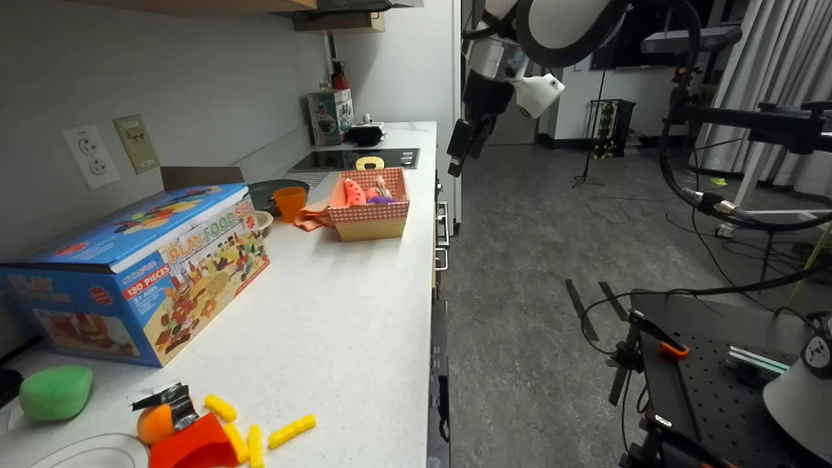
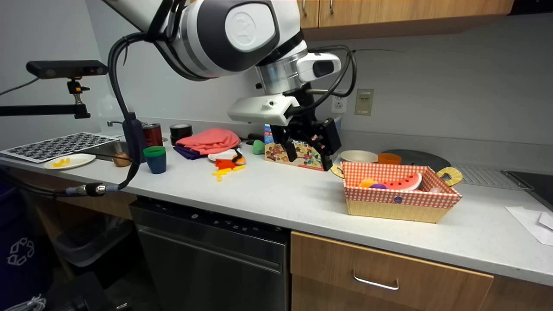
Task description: Open the drawer, pick up the plush toys, put them in the basket and close the drawer.
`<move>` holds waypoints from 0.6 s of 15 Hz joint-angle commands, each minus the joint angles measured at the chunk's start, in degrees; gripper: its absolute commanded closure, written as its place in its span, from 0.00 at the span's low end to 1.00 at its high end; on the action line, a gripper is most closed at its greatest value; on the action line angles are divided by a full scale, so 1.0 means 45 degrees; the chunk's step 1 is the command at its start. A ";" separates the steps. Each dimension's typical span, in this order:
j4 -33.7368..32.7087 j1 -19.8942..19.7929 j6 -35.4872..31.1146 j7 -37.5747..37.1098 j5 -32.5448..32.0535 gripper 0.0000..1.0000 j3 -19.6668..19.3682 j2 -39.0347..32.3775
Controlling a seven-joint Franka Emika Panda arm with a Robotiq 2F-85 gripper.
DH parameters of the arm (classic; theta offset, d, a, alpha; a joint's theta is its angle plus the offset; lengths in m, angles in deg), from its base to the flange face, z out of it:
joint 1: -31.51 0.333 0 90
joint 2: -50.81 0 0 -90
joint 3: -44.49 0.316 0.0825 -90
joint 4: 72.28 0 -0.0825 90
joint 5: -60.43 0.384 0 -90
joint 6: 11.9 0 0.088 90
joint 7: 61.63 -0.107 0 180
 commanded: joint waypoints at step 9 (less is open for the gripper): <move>-0.0681 -0.0094 0.0470 0.0117 0.0670 0.00 -0.0350 -0.0723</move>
